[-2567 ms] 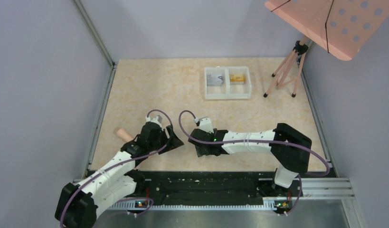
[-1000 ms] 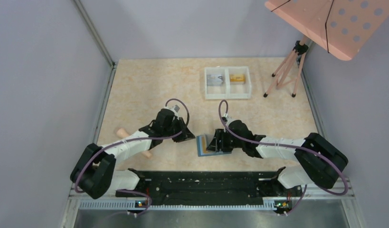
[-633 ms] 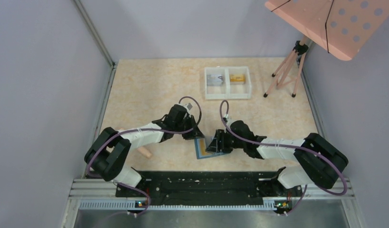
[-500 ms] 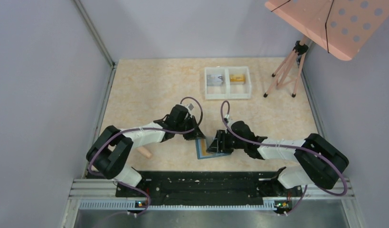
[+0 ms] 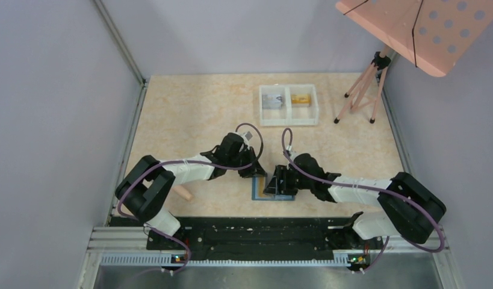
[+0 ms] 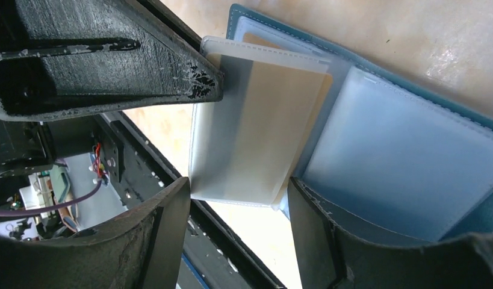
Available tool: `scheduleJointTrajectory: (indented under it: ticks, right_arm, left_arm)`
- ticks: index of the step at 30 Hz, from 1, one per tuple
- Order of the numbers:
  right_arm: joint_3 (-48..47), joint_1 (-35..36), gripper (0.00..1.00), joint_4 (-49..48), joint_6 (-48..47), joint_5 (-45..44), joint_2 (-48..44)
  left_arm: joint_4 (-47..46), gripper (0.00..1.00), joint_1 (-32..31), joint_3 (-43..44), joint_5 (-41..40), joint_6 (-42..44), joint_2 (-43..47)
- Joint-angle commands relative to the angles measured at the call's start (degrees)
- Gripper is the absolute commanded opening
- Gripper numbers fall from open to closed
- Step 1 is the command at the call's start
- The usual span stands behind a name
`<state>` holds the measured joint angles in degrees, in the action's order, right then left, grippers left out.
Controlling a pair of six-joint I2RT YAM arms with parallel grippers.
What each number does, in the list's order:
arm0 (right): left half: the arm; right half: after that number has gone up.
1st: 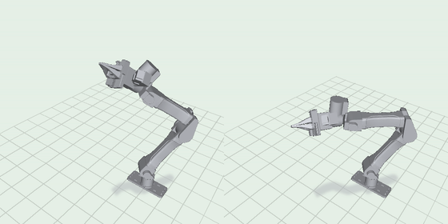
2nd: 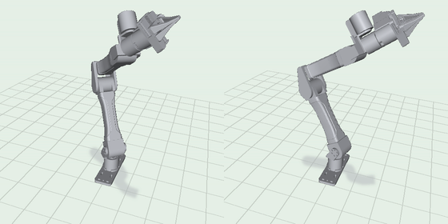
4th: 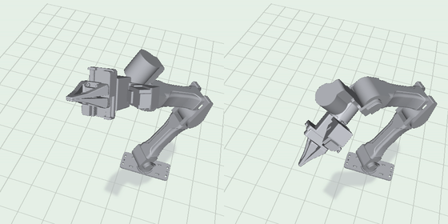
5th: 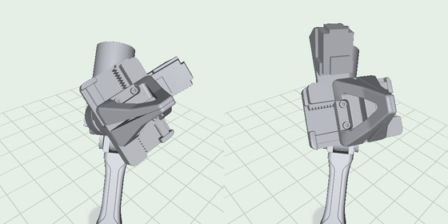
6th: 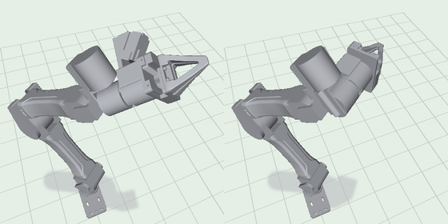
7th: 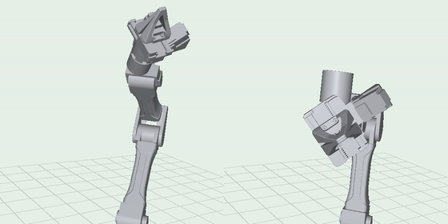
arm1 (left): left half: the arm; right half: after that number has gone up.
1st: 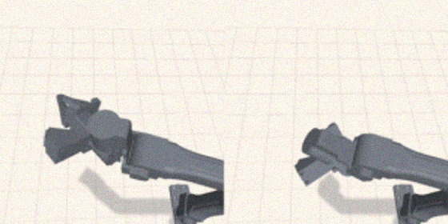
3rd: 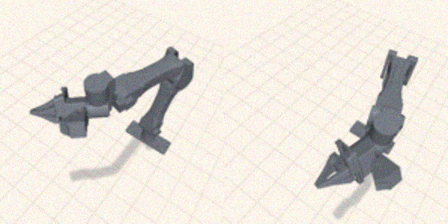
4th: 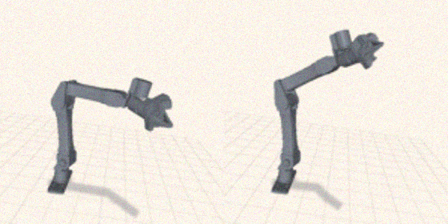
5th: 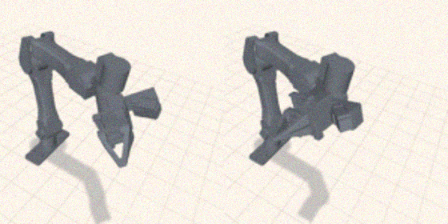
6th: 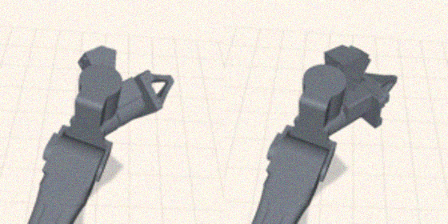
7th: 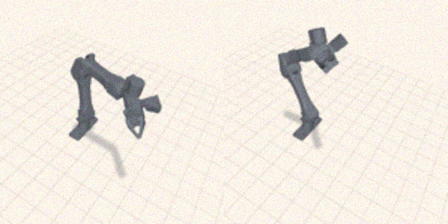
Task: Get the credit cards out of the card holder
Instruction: Remove the credit card from the card holder.
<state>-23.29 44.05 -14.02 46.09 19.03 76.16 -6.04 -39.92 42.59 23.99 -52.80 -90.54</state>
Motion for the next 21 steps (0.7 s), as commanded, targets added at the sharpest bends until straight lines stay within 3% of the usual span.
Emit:
scheduleJointTrajectory:
  ticks: [1, 12, 21]
  right_arm:
    - [-2.74, -0.6, 0.61, -1.39, -1.28, -0.73, -2.43]
    - [-5.09, -1.16, 0.76, 12.13, -4.15, -8.71, -10.86]
    - [-9.44, -1.24, 0.75, 29.33, -6.15, -18.68, -19.93]
  left_arm:
    - [-3.22, 0.1, -1.15, 2.31, 2.76, -1.17, -0.53]
    - [-4.53, 0.13, -2.67, 4.09, 4.58, -2.22, -1.37]
    - [-4.72, 0.19, -4.38, 7.6, 6.54, -2.26, -4.06]
